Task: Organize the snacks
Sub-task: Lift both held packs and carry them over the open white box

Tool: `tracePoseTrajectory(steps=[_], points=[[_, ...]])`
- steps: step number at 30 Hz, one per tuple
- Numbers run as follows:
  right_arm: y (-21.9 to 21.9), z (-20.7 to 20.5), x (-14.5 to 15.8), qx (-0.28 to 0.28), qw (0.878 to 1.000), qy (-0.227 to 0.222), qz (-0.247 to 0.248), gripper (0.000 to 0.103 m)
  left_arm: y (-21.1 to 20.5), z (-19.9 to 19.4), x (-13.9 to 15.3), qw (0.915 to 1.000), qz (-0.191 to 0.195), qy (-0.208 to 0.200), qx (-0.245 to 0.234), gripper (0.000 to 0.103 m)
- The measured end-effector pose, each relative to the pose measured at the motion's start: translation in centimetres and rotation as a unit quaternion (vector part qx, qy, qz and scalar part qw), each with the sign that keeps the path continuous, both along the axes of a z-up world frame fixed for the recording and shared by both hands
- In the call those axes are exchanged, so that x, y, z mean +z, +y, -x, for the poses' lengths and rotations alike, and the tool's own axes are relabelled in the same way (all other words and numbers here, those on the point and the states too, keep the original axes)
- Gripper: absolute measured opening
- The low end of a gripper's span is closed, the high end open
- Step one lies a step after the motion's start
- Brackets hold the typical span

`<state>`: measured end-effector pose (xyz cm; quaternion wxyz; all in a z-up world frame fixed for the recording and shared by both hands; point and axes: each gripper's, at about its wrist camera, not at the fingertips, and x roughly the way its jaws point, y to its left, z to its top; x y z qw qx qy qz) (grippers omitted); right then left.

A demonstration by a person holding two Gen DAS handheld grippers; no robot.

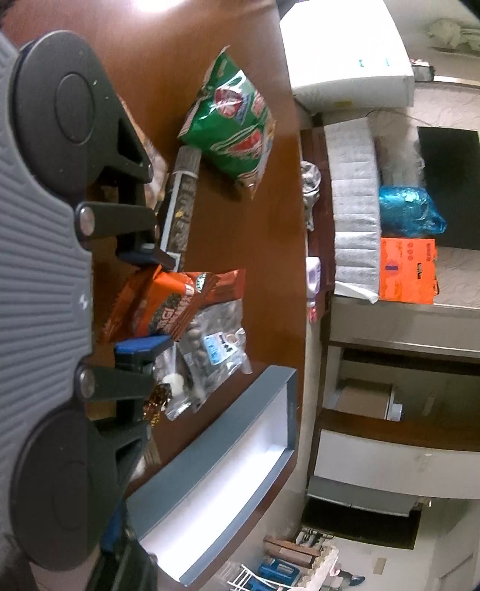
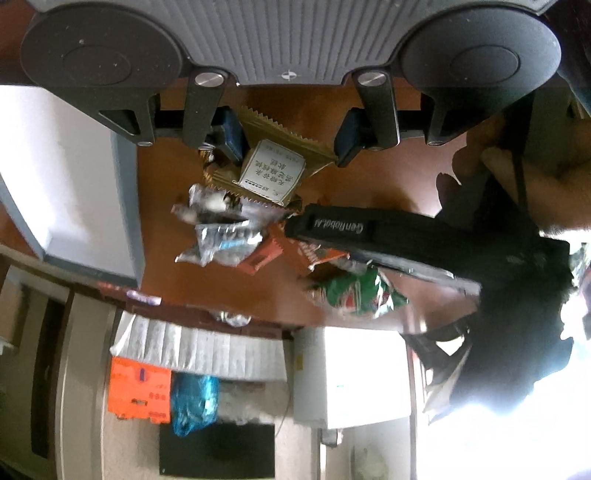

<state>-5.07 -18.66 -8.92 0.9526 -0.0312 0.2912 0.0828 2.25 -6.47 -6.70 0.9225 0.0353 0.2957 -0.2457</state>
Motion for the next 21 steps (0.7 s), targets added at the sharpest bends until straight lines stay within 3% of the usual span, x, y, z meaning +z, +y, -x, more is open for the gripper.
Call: tracePoseTrajectory(steps=[9,21], points=[[-0.6,1.7,2.4,-0.002,0.999,-0.032,0.0,0.052,-0.7,0.8,1.4,0.9996,-0.009,-0.026,0.001,0.035],[-2.1,3.4,4.4,-0.006,0.999,-0.047,0.017,0.052,-2.8,0.9,1.7,0.9998,0.0,-0.021,0.002,0.035]])
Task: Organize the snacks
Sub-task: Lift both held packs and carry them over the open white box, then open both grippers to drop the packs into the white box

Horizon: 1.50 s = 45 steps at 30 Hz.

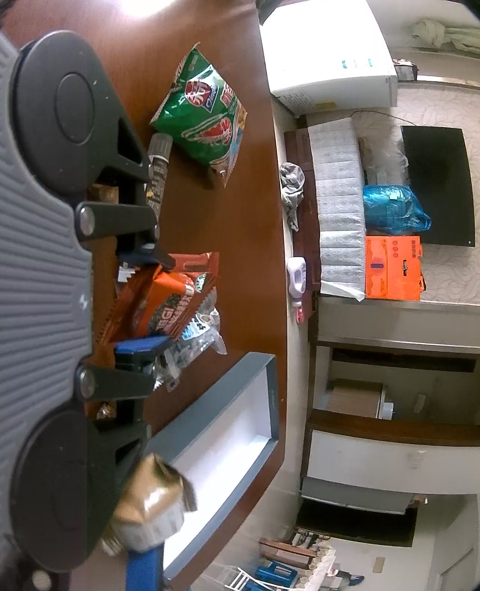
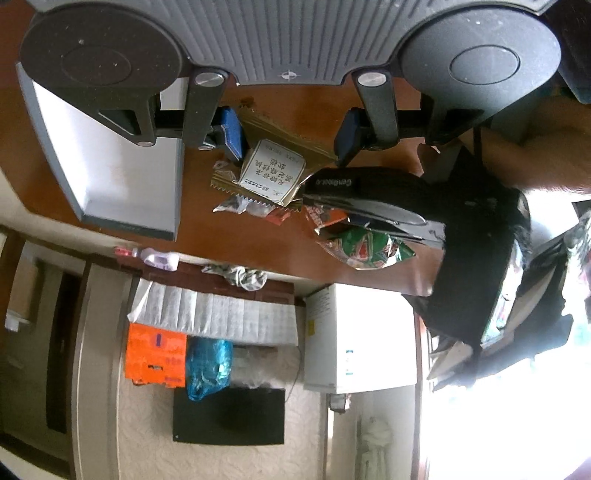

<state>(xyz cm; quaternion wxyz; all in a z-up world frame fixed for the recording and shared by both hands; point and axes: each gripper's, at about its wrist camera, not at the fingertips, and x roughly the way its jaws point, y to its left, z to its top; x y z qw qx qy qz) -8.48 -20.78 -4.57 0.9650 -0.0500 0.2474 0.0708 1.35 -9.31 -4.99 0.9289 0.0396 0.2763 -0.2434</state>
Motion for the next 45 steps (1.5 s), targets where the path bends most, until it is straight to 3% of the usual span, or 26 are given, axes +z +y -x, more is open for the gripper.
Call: tracePoseTrajectory(steps=[7,19,30,40,45], points=[[-1.8,-0.3,0.6,-0.001,0.999,0.006,0.032,0.052,-1.8,0.1,0.2,1.0,0.002,-0.002,-0.003,0.035],[-7.9,0.0,0.1,-0.076,0.997,-0.009,-0.026,0.052,-10.3,-0.7,3.2,0.9974,-0.015,-0.048,-0.051,0.035],[-13.2,-1.9,-2.1,-0.16,0.987,0.013,-0.03,0.052,-19.5,-1.0,2.0,0.9927,-0.037,-0.052,-0.102,0.036],[-14.3,-4.1,-3.9,-0.17,0.983,0.058,-0.035,0.052,-25.2,-3.4,-0.3,0.9907,-0.057,-0.033,-0.119,0.036],[-14.8,-5.0,-4.1,-0.172,0.982,0.066,-0.043,0.052,-25.8,-4.0,-1.2,0.9902,-0.061,-0.026,-0.123,0.036]])
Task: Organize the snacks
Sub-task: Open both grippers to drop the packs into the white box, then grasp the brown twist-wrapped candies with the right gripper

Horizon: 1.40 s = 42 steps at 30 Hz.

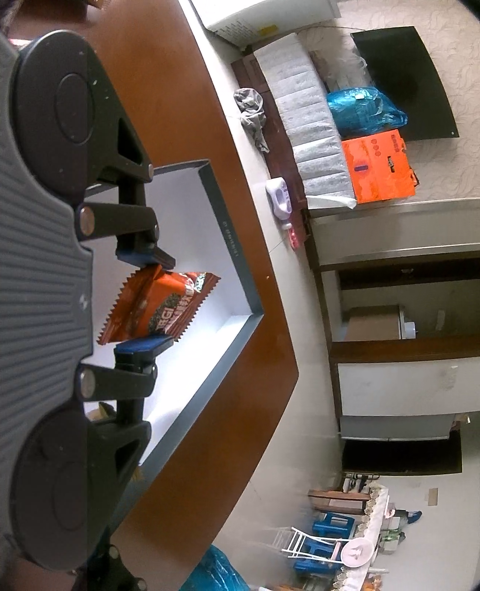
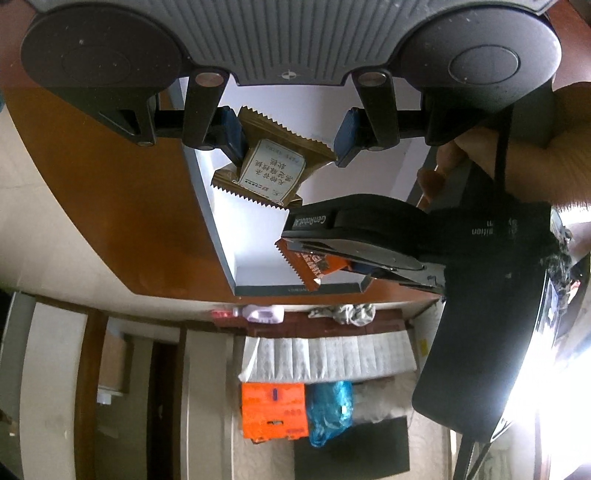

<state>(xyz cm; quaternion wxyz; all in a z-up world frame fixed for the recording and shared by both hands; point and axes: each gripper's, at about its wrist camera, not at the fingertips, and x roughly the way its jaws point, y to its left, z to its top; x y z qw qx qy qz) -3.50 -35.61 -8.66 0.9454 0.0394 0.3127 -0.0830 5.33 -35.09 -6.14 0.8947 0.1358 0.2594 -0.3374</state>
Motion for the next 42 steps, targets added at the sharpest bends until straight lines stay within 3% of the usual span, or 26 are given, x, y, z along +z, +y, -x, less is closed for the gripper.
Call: tracePoseTrajectory(steps=[8,13,15,20,28,42], points=[[-0.1,-0.8,0.0,0.002,1.0,0.0,0.004,0.053,1.2,-0.7,-0.1,0.9999,-0.002,0.001,0.015,0.04],[0.1,-0.6,-0.2,0.006,1.0,0.004,0.014,0.055,1.7,0.1,-0.2,0.9994,0.001,-0.018,0.03,0.059],[0.4,-0.5,-0.1,0.008,1.0,0.001,0.018,0.063,2.0,0.6,0.0,0.9993,0.008,-0.021,0.03,0.073],[0.6,-0.4,0.3,0.011,1.0,-0.01,0.024,0.073,3.2,1.7,0.4,0.9984,0.016,-0.027,0.047,0.085],[2.2,0.1,1.8,0.037,0.998,-0.046,0.023,0.075,7.1,4.0,2.0,0.9969,0.022,-0.04,0.064,0.086],[9.3,-0.2,3.6,0.114,0.991,-0.067,0.027,0.074,19.9,6.0,3.9,0.987,0.037,-0.039,0.152,0.085]])
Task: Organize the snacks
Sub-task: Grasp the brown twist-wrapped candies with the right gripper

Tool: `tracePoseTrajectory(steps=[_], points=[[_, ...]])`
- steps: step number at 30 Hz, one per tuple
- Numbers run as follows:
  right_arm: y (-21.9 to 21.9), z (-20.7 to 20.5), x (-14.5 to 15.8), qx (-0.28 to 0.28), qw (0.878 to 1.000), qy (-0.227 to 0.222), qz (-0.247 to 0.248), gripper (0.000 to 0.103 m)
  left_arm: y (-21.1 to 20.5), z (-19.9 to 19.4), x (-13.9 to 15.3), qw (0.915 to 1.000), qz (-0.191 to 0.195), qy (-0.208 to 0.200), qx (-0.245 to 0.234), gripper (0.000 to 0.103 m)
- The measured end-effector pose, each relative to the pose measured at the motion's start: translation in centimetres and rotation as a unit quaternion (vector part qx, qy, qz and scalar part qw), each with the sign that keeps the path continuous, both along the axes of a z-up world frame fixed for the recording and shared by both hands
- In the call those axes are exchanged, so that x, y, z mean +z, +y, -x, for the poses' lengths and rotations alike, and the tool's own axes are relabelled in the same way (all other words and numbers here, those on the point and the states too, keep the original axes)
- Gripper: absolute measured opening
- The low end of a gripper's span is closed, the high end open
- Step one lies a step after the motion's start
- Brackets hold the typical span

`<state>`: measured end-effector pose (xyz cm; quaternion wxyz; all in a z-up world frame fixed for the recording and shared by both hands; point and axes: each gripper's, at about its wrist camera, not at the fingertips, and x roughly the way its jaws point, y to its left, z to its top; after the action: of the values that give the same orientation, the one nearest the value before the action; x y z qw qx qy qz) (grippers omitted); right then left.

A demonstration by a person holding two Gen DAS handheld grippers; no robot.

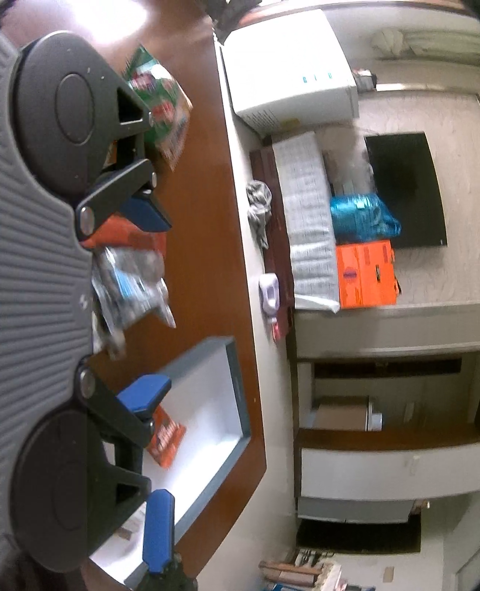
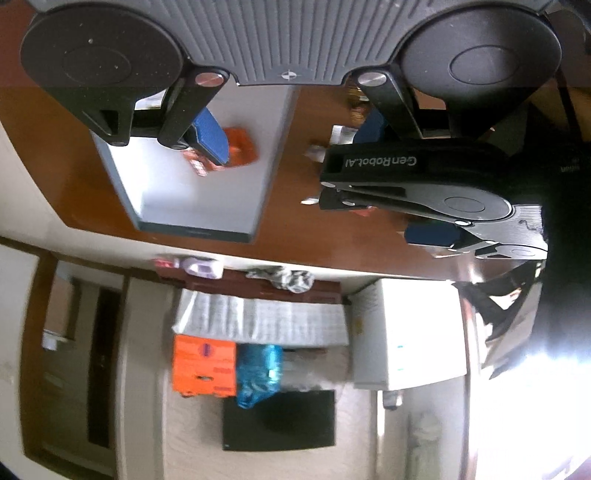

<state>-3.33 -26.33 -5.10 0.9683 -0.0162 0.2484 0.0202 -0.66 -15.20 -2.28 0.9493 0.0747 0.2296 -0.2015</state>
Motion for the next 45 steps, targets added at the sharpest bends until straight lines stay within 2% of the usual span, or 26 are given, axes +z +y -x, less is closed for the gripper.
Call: tracePoseTrajectory(steps=[7,11,13,18,23,27,45], points=[[4.4,0.5,-0.1,0.035,0.999,0.003,-0.031,0.075,5.3,1.5,0.6,0.9994,-0.011,-0.002,0.033,0.087],[6.1,0.9,-0.6,0.047,0.999,0.01,-0.026,0.075,7.7,2.4,-0.1,0.9983,-0.005,0.004,0.058,0.09],[6.5,1.2,-1.2,0.05,0.998,0.017,-0.023,0.075,9.0,2.6,-0.8,0.9977,-0.001,0.011,0.066,0.09],[6.7,1.3,-2.8,0.041,0.998,0.046,-0.011,0.075,11.4,2.4,-2.2,0.9965,-0.026,0.012,0.079,0.09],[5.3,0.7,-3.7,0.02,0.998,0.059,-0.03,0.073,13.4,0.9,-3.2,0.9944,-0.015,0.025,0.102,0.09],[5.5,-0.2,-4.2,0.026,0.996,0.075,-0.028,0.068,14.2,-0.4,-4.2,0.9927,-0.008,0.043,0.113,0.09],[5.7,-3.0,-6.4,0.03,0.995,0.095,0.008,0.066,13.1,-3.7,-6.5,0.9932,-0.012,0.064,0.097,0.09]])
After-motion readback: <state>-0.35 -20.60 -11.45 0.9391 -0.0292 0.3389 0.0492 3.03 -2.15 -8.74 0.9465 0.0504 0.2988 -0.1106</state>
